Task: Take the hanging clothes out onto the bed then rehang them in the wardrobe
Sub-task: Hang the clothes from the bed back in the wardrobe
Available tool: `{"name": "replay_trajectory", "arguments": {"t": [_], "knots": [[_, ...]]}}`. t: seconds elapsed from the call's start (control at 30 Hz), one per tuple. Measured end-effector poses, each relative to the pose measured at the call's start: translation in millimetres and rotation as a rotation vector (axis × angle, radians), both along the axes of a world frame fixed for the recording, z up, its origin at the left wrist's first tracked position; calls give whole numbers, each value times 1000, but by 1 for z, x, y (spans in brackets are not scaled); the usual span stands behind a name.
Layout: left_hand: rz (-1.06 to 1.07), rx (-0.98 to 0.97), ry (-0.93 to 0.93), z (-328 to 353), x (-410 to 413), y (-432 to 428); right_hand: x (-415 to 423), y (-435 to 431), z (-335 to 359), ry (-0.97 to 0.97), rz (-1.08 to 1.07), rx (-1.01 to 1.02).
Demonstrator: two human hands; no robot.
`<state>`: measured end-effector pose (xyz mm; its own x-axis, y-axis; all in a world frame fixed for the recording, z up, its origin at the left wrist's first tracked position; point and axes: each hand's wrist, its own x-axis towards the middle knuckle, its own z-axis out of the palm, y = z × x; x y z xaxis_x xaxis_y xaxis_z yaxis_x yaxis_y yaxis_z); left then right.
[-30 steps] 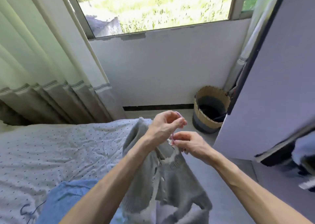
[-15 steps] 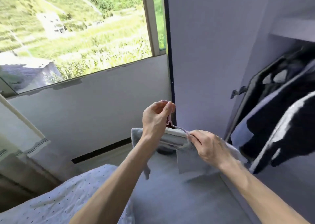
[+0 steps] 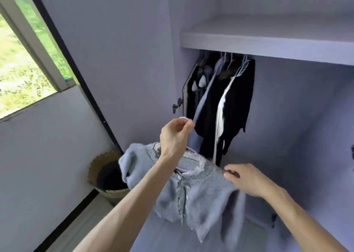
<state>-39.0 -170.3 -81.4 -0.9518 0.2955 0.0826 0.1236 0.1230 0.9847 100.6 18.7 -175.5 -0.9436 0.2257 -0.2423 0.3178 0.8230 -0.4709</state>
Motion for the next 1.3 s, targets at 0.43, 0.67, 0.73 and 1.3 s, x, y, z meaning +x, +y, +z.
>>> {"name": "replay_trajectory", "arguments": {"t": [0.43, 0.67, 0.73, 1.3], "knots": [[-632, -161, -78, -35, 32, 98, 115, -15, -20, -196, -298, -847], [-1025, -569, 71, -36, 14, 128, 122, -24, -30, -27, -541, -1080], [-1026, -621, 129, -27, -1, 131, 115, -19, -32, 15, -619, -1098], [-382, -832, 1104, 98, -146, 224, -55, 184, 28, 316, -792, -934]]}}
